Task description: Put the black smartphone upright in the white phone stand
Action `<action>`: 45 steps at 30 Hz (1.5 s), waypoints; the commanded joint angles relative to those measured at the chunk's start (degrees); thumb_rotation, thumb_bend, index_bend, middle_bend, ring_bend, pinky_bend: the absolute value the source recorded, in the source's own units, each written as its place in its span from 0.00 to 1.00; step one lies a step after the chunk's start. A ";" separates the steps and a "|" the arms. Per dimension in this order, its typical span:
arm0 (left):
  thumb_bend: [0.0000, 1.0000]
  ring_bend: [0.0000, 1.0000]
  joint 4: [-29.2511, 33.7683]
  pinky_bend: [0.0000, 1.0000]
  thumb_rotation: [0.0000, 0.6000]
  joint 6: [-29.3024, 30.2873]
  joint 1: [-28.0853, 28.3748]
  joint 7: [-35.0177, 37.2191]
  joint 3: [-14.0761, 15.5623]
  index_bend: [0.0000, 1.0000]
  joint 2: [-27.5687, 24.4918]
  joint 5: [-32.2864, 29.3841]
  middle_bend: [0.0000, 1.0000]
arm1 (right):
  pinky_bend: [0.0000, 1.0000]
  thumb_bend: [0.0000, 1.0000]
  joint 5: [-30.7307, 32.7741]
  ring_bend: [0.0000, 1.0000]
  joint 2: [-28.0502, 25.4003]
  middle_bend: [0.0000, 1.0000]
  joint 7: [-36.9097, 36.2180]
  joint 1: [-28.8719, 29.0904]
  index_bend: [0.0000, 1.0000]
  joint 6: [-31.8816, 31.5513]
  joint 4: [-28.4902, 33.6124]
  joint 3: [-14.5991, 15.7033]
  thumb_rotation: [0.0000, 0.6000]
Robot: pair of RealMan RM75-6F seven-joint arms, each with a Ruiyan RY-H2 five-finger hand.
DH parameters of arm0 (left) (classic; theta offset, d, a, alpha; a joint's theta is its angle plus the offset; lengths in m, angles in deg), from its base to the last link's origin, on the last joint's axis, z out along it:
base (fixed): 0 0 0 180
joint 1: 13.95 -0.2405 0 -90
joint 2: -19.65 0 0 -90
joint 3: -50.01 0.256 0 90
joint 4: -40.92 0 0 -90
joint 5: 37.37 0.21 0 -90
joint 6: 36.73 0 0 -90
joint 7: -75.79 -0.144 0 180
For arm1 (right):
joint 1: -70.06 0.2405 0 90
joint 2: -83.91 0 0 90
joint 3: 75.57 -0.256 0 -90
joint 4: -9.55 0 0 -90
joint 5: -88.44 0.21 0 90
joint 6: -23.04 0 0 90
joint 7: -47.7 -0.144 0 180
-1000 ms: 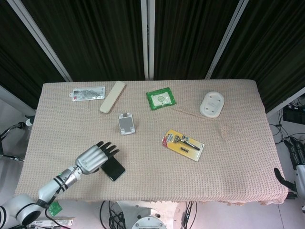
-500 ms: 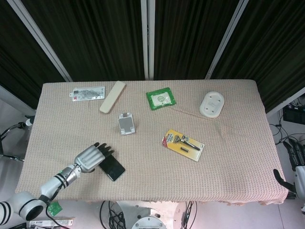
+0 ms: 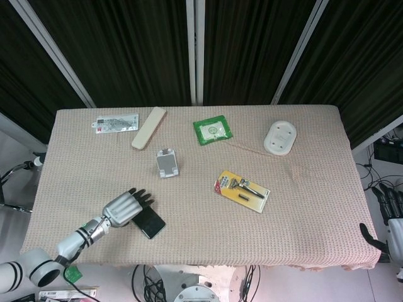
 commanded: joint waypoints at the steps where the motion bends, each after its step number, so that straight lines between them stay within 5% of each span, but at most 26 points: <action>1: 0.16 0.10 -0.30 0.24 1.00 0.11 0.51 0.48 0.06 0.14 0.13 0.22 0.10 | 0.00 0.27 -0.20 0.00 -0.20 0.00 -0.09 0.07 0.00 0.22 -0.06 0.16 1.00; 17: 0.16 0.10 -1.07 0.24 1.00 0.06 1.99 0.26 0.93 0.20 0.77 -0.27 0.11 | 0.00 0.28 -0.04 0.00 -0.32 0.00 -0.64 0.33 0.00 1.08 -0.08 0.31 1.00; 29: 0.16 0.10 -2.00 0.24 1.00 1.62 2.08 1.91 1.52 0.44 1.52 -0.01 0.13 | 0.00 0.28 0.27 0.00 -0.41 0.00 -0.20 0.59 0.00 1.74 0.19 0.28 1.00; 41: 0.30 0.20 -3.56 0.30 1.00 5.82 1.42 7.88 1.75 0.54 2.19 1.52 0.27 | 0.00 0.28 0.22 0.00 -0.66 0.00 0.47 0.84 0.00 2.42 0.81 0.49 1.00; 45: 0.32 0.29 -4.51 0.40 1.00 8.37 0.91 9.28 1.89 0.55 2.66 2.87 0.39 | 0.00 0.28 0.21 0.00 -0.58 0.00 0.58 0.84 0.00 2.48 0.78 0.56 1.00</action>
